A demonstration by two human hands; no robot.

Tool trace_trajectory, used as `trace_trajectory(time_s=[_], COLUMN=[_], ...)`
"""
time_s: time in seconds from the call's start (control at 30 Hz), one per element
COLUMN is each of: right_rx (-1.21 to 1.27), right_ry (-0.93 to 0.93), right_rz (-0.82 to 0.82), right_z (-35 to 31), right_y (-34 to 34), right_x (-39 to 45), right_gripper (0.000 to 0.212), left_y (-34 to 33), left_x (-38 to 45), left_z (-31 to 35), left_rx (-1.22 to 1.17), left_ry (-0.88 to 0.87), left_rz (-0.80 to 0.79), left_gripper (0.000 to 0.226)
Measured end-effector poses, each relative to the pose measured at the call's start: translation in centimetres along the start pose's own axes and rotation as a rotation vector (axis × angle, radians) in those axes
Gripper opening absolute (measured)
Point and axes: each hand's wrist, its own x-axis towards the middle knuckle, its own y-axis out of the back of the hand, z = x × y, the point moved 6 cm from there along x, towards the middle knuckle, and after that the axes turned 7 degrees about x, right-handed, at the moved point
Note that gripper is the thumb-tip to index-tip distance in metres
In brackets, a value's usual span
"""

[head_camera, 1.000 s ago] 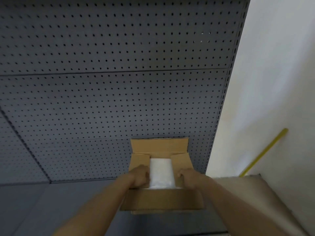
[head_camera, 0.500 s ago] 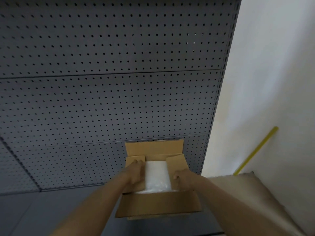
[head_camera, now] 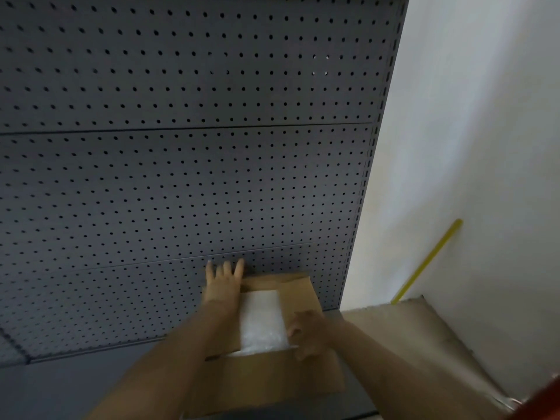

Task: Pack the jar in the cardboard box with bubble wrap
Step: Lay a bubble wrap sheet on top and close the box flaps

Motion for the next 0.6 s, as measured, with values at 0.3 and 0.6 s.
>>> trace_trajectory(time_s=[0.3, 0.6], right_rx=[0.113, -0.009], right_ry=[-0.08, -0.138], right_rz=[-0.021, -0.254], right_z=[-0.3, -5.2], right_y=[0.1, -2.3], right_x=[0.2, -3.0], right_gripper=[0.069, 0.127], left_y=[-3.8, -3.5], left_x=[-3.1, -6.7], left_z=[0.8, 1.4], left_rx=[-0.334, -0.337], left_ry=[-0.254, -0.245], left_rz=[-0.204, -0.272], left_gripper=[0.052, 0.077])
